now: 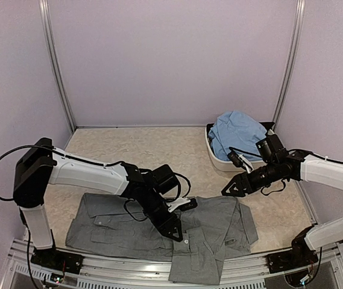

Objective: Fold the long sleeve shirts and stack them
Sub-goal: Pick up the sleeve from the rectangle-folded shirt.

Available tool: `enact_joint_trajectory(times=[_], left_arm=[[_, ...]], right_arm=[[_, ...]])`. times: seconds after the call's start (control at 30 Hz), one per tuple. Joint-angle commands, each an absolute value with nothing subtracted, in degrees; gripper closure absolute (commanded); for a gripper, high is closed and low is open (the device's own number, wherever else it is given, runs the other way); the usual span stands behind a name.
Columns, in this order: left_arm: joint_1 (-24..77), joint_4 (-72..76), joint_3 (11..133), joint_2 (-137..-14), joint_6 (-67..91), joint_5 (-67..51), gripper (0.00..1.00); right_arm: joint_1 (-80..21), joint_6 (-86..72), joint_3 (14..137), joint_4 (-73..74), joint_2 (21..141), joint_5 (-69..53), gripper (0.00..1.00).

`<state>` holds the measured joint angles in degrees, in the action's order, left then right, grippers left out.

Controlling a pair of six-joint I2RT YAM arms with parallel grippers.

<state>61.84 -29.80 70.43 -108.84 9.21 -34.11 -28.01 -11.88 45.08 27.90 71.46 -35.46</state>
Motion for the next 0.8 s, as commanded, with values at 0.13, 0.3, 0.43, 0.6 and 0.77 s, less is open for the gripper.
enact_joint_trajectory(times=[0.13, 0.3, 0.43, 0.6, 0.77], left_arm=[[62.1, -27.8, 69.5, -109.6, 8.9, -40.1, 0.73], [61.8, -27.6, 70.3, -110.2, 9.0, -42.0, 1.0], [61.3, -29.2, 71.5, -107.7, 8.7, -42.1, 1.0], [56.8, -29.4, 71.4, -100.9, 10.3, -43.3, 1.0], [48.0, -23.0, 67.9, -90.7, 16.7, -43.1, 1.0]], right_arm=[[-28.4, -12.0, 44.3, 26.7, 72.2, -36.3, 0.37], [-28.4, -11.9, 44.0, 27.1, 71.9, -36.0, 0.37], [-28.4, -11.8, 44.4, 27.8, 71.7, -35.6, 0.37], [-28.4, -11.6, 46.2, 29.5, 71.1, -34.6, 0.37], [-28.3, -11.2, 48.1, 30.6, 71.2, -33.6, 0.38]])
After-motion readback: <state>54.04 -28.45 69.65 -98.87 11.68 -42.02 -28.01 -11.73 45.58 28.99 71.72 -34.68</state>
